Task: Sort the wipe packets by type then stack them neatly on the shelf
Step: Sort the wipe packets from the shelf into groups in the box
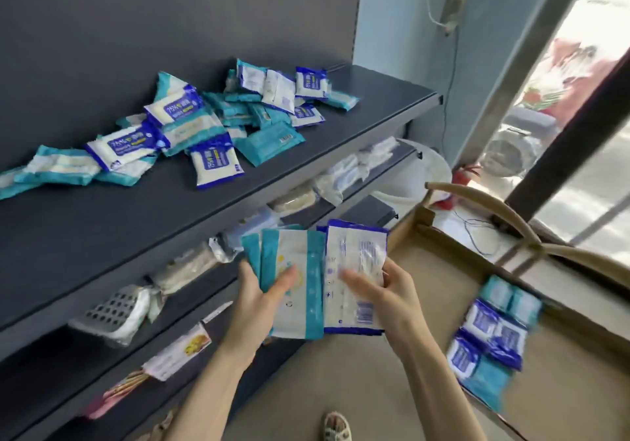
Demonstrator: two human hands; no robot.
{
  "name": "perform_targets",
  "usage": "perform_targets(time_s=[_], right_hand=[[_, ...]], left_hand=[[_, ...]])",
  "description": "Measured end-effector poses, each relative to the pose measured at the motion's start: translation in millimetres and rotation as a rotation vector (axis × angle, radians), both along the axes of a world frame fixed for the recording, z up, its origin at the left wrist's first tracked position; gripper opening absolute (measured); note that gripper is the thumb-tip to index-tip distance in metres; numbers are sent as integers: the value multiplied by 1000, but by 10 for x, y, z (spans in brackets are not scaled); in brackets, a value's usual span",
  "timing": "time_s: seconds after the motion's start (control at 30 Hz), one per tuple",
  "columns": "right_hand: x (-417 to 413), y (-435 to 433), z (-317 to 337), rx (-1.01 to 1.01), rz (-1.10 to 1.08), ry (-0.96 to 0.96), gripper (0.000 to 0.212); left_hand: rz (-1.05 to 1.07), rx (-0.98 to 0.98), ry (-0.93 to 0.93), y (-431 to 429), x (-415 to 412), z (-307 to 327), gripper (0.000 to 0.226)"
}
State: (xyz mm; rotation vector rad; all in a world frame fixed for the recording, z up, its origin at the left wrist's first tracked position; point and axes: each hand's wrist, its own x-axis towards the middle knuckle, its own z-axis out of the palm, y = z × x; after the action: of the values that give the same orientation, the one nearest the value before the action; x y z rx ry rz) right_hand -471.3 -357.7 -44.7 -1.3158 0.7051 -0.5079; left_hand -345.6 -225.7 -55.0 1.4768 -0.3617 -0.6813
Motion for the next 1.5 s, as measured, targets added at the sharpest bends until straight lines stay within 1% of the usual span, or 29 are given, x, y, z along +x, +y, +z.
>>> perform_targets(time_s=[0.07,0.17,0.27,0.37,0.5,0.6,0.67,0.87,1.03,1.1,1.17,1.23,1.37,1.5], right_hand=[[-355,-53,-1,9,-62,-14,33],[-885,-152,-52,43,-171,-2,31],[-1483,-292,-194,142,-290,32,27],[-2093,-434,-353,206,-379,18,26],[-2821,-629,-602,232,-474,30,25],[-3228,-807,-770,251,-527,66,33],[-3404,-936,-848,271,-559,94,34],[-3548,-1472,-1103,324,-612,142,34],[-3395,-2064,-1419,401,-639,150,33],[-3289,-2325,-1568,439,-675,155,31],[-3190,-2587,-1729,466,-713,164,28],[-3116,-2847,-1923,475,-749,179,25],[-3024,-3336,-2406,454,-793,259,18],[-2969,-3706,-3007,434,-816,375,19]], left_hand=[[-103,21,-8,-167,-243,-25,32],[-283,28,23,-442,-624,-86,42],[-452,49,60,-759,-1102,-197,39],[-568,90,99,-1068,-1651,-372,42],[-622,135,140,-1441,-2425,-594,31],[-637,171,130,-1688,-2840,-761,33],[-643,195,113,-1845,-2996,-850,34],[-663,270,145,-2435,-3088,-1068,29],[-695,354,146,-3081,-2902,-1427,16],[-718,402,158,-3378,-2802,-1560,17],[-731,438,154,-3669,-2715,-1706,23],[-734,485,153,-3966,-2641,-1877,29],[-746,569,159,-4511,-2568,-2331,22],[-742,612,127,-4928,-2578,-2885,25]])
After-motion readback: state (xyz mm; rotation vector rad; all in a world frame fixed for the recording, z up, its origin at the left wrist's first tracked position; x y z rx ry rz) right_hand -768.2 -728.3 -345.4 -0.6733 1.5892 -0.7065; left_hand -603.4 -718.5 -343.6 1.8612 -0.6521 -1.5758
